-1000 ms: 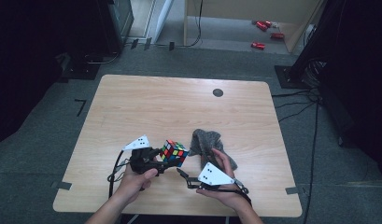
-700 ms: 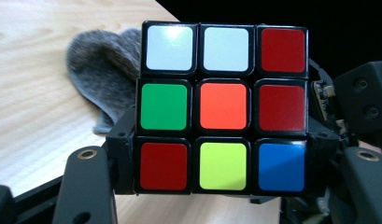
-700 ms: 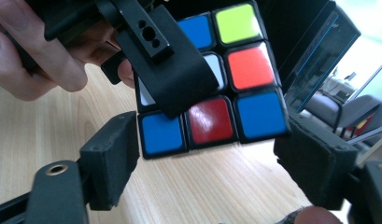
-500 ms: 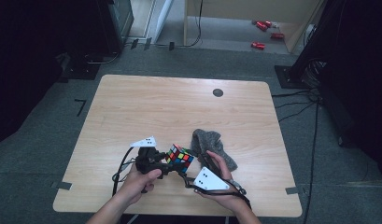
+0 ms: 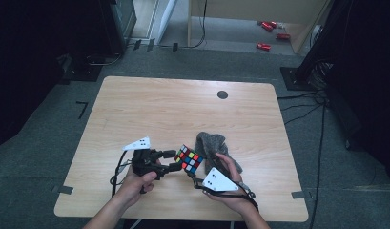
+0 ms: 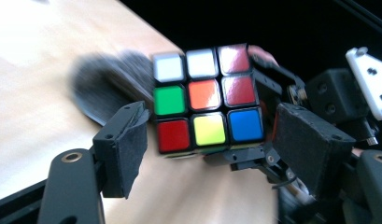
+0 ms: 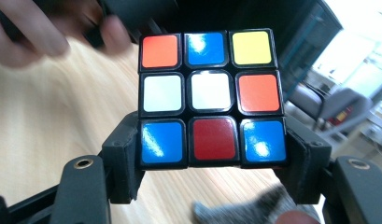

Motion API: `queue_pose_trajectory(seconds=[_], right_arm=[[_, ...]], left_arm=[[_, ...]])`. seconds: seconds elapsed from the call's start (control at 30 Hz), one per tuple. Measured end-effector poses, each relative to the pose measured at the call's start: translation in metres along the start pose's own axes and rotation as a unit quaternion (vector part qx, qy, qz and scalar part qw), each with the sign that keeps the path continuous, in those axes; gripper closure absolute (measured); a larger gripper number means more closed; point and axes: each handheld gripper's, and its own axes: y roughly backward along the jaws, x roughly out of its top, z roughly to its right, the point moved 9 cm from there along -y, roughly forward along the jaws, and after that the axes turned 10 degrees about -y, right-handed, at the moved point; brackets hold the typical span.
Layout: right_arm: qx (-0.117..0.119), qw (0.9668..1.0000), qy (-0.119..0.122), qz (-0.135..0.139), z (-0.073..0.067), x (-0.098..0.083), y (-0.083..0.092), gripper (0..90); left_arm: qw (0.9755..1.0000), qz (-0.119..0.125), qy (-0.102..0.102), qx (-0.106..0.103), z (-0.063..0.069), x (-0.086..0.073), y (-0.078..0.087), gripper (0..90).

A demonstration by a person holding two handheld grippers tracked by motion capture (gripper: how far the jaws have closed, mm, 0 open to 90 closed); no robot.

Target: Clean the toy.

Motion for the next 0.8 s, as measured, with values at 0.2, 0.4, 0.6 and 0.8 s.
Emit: queue_pose_trajectory(seconds=[0.2,0.4,0.6,0.8], right_arm=[[-0.047,0.9984,-0.026,-0.018,0.025,-0.01,0.003,34.2],[-0.05,0.9969,-0.06,-0.013,0.029,-0.006,0.005,34.2],[-0.048,0.994,-0.099,-0.005,0.03,0.002,0.006,34.2],[-0.017,0.9891,-0.146,0.006,0.022,0.018,0.009,34.3]], left_arm=[[0.9973,0.005,-0.071,0.021,-0.009,-0.006,0.01,21.1],[0.9879,-0.02,-0.147,0.044,-0.004,-0.016,0.003,14.5],[0.9736,-0.029,-0.207,0.093,-0.001,-0.018,-0.003,14.5],[0.968,-0.034,-0.227,0.102,-0.001,-0.02,-0.006,13.9]])
